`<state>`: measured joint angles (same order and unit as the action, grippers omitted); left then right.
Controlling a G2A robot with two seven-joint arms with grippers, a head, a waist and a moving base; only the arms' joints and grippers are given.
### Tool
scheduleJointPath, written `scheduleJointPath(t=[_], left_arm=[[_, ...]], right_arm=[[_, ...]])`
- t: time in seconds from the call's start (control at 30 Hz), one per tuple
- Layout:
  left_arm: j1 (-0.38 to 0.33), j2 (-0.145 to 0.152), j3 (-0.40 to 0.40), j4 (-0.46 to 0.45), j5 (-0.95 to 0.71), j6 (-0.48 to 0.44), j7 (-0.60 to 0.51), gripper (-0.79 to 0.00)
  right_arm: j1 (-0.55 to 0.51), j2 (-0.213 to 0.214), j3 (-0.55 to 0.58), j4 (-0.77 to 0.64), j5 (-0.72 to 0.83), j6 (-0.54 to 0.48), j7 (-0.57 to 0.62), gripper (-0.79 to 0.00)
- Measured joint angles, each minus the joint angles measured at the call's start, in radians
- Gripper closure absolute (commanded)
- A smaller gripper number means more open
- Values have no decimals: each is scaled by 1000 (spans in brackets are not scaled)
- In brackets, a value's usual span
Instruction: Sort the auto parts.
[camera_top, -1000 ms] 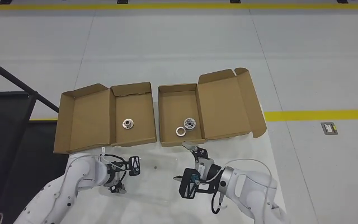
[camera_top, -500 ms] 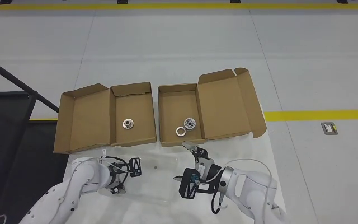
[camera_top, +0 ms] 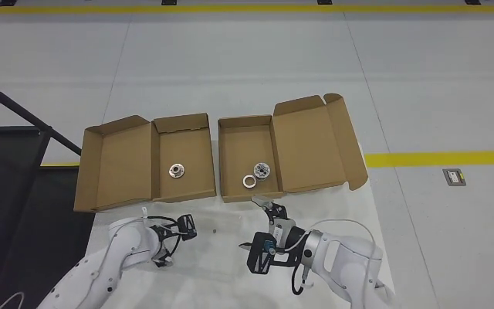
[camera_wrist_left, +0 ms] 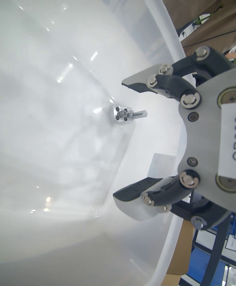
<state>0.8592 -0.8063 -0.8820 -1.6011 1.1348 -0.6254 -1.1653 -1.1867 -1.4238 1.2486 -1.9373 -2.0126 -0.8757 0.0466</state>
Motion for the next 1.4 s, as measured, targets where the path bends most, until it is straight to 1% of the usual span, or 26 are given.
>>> scheduleJointPath(t=[0.23, 0.33, 0.43, 0.47, 0.5, 0.53, 0.73, 0.87, 1.03, 1.23, 1.27, 1.3, 1.33, 1.37, 1.4], left_arm=[[1, 0, 0, 1, 1, 1, 2, -785], [15, -2, 6, 5, 39, 29, 21, -785], [19, -7, 15, 8, 65, 67, 11, -782], [20, -9, 18, 9, 67, 75, 4, -754], [20, -11, 21, 9, 68, 83, -5, -751], [19, -13, 24, 9, 68, 89, -13, -723], [7, -28, 40, 19, 51, 123, -68, -631], [-2, -37, 48, 25, 38, 136, -93, -616], [-11, -47, 54, 39, 2, 145, -127, -628], [-23, -56, 54, 55, -30, 155, -165, -606], [-24, -57, 55, 57, -30, 157, -168, -585], [-26, -58, 55, 59, -31, 159, -172, -539], [-27, -59, 55, 61, -31, 159, -174, -416], [-28, -60, 56, 63, -31, 160, -175, -391], [-29, -62, 57, 66, -31, 161, -177, -388]], right_arm=[[0, 0, 0, 0, 0, 0, 0, -785], [0, 0, 0, 0, 0, 0, 0, -785], [0, 0, 0, 0, 0, 0, 0, -785], [0, 0, 0, 0, 0, 0, 0, -785], [0, 0, 0, 0, 0, 0, 0, -785], [0, 0, 0, 0, 0, 0, 0, -785], [0, 0, 0, 0, 0, 0, 0, -785], [0, 0, 0, 0, 0, 0, 0, -785], [0, 0, 0, 0, 0, 0, 0, -785], [0, 0, 0, 0, 0, 0, 0, -785], [0, 0, 0, 0, 0, 0, 0, -785], [0, 0, 0, 0, 0, 0, 0, -785], [0, 0, 0, 0, 0, 0, 0, -785], [0, 0, 0, 0, 0, 0, 0, -785], [0, 0, 0, 0, 0, 0, 0, -785]])
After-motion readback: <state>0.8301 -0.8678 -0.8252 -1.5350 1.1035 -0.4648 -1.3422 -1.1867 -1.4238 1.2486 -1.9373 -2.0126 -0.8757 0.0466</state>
